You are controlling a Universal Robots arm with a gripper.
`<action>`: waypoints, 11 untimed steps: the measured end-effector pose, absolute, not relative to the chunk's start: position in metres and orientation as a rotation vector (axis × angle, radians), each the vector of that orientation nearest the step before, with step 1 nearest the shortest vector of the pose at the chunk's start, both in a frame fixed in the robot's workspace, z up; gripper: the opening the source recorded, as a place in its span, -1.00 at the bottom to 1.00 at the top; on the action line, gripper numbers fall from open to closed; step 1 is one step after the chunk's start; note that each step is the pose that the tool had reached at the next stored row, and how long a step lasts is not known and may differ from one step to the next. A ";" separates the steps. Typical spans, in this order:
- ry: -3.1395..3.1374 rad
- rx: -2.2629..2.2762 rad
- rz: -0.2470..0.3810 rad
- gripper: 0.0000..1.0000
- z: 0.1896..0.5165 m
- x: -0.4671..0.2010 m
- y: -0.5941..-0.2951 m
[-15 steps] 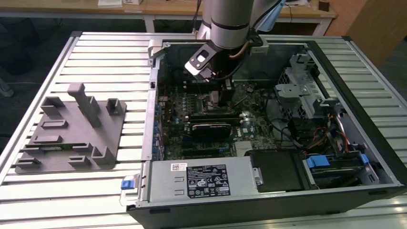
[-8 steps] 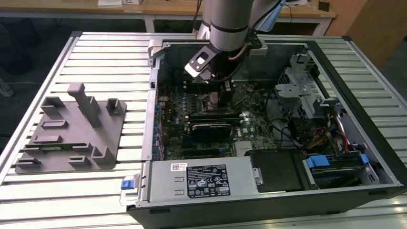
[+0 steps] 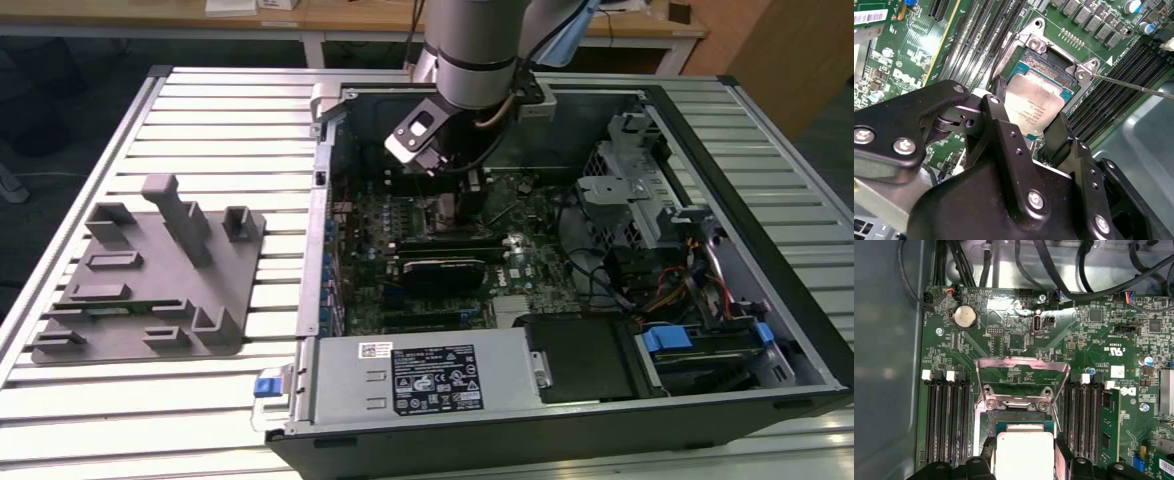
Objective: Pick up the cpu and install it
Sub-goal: 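Place the cpu into insertion slot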
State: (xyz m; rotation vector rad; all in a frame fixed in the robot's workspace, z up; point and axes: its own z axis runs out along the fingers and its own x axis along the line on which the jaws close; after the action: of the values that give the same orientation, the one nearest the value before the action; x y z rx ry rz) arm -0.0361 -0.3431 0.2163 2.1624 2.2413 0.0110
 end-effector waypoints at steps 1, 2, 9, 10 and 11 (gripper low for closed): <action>2.241 2.162 0.011 0.09 0.216 -0.036 -0.343; 2.241 2.162 0.011 0.09 0.215 -0.037 -0.342; 2.241 2.162 0.011 0.09 0.209 -0.038 -0.340; 2.241 2.162 0.011 0.09 0.208 -0.039 -0.340; 2.241 2.162 0.011 0.09 0.207 -0.039 -0.340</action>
State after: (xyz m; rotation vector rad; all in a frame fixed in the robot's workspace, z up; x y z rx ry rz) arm -0.0386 -0.3397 0.2074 2.1624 2.2413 0.0112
